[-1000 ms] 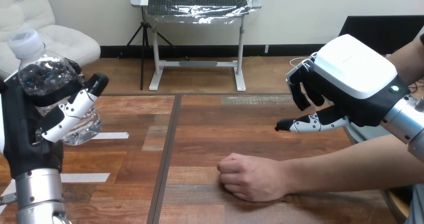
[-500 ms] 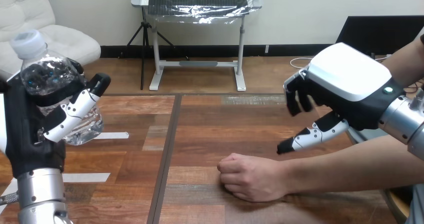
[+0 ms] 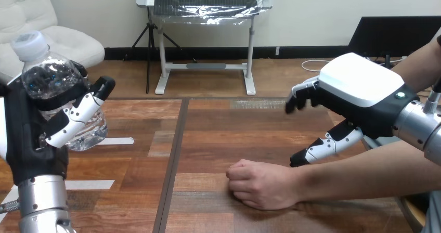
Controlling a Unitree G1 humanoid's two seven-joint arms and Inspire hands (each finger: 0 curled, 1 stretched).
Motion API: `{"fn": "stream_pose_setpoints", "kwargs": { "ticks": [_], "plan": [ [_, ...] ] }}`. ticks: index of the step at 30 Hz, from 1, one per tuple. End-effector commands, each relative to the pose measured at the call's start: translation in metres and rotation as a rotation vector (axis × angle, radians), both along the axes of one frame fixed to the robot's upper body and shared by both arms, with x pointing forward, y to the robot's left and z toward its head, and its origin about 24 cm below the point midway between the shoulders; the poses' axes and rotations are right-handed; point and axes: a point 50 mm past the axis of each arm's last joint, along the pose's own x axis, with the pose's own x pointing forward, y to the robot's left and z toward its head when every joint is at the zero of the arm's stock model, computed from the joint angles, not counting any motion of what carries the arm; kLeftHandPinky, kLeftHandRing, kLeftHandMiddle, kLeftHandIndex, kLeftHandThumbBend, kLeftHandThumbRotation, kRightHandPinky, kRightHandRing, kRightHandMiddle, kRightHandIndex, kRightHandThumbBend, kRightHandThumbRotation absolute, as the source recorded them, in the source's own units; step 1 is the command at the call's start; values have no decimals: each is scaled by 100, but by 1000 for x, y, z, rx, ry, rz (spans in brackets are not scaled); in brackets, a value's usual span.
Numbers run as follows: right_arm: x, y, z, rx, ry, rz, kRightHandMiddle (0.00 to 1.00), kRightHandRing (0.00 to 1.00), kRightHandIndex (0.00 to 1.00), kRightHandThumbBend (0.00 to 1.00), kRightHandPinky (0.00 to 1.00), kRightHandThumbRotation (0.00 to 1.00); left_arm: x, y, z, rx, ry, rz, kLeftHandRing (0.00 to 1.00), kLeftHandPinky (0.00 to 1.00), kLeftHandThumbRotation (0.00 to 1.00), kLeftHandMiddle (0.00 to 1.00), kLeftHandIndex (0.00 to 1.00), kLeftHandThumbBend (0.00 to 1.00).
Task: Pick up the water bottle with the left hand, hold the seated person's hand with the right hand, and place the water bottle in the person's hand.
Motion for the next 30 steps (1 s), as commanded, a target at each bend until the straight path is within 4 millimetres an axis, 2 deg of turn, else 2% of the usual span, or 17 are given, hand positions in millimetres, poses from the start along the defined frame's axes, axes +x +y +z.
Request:
{"fn": "stream_pose_setpoints", "kwargs": {
  "ticks": [1, 16, 25, 26, 30],
  "plan": [
    [2, 0, 17, 14, -33, -14, 91, 88, 90, 100, 82, 74, 4, -4, 22, 14, -104, -17, 26, 21, 0, 32, 38, 50],
    [1, 0, 13, -45, 111, -63, 97, 95, 98, 100, 94, 72, 4, -4, 22, 15, -105, -19, 26, 21, 0, 32, 38, 49],
    [1, -1, 5, -117, 196, -95, 98, 96, 99, 100, 96, 69, 4, -5, 22, 27, -108, -15, 26, 21, 0, 32, 38, 49],
    [1, -2, 3, -122, 209, -99, 96, 94, 97, 100, 93, 67, 4, -5, 22, 28, -105, -13, 26, 21, 0, 32, 38, 49],
    [1, -2, -2, -131, 241, -108, 96, 95, 98, 100, 94, 65, 4, -5, 22, 28, -101, -9, 26, 20, 0, 32, 38, 50]
  ]
}}
